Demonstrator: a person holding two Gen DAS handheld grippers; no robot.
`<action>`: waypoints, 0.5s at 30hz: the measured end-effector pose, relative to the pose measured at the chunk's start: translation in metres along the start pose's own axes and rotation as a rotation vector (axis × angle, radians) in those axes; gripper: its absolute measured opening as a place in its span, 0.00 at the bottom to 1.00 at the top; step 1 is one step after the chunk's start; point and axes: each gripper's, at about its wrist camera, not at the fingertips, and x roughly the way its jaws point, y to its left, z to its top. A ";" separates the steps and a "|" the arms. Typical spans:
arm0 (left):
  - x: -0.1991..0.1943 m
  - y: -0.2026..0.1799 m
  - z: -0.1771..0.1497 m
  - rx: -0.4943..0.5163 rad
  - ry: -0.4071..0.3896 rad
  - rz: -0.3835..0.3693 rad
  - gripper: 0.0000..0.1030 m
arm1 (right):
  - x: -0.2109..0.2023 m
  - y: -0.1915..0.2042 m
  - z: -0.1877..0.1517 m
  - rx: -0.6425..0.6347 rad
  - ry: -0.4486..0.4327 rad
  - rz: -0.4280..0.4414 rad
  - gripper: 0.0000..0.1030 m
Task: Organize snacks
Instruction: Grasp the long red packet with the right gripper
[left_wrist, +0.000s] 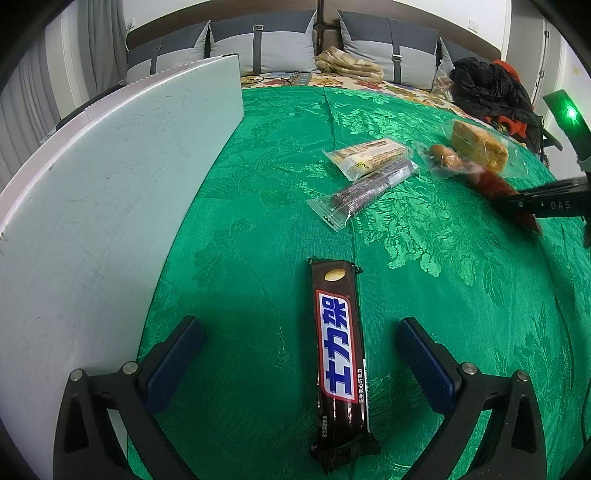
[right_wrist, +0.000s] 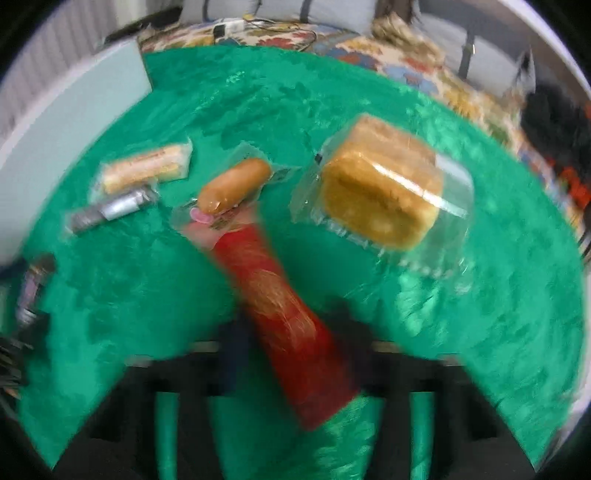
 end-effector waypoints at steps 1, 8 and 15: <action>0.000 0.000 0.000 0.000 0.000 0.000 1.00 | -0.003 -0.001 -0.002 0.013 0.002 -0.006 0.22; 0.000 0.000 0.000 0.000 0.000 0.000 1.00 | -0.041 -0.011 -0.062 0.307 -0.001 0.126 0.21; 0.000 0.000 0.000 0.000 0.000 0.000 1.00 | -0.067 0.023 -0.133 0.372 -0.053 0.125 0.26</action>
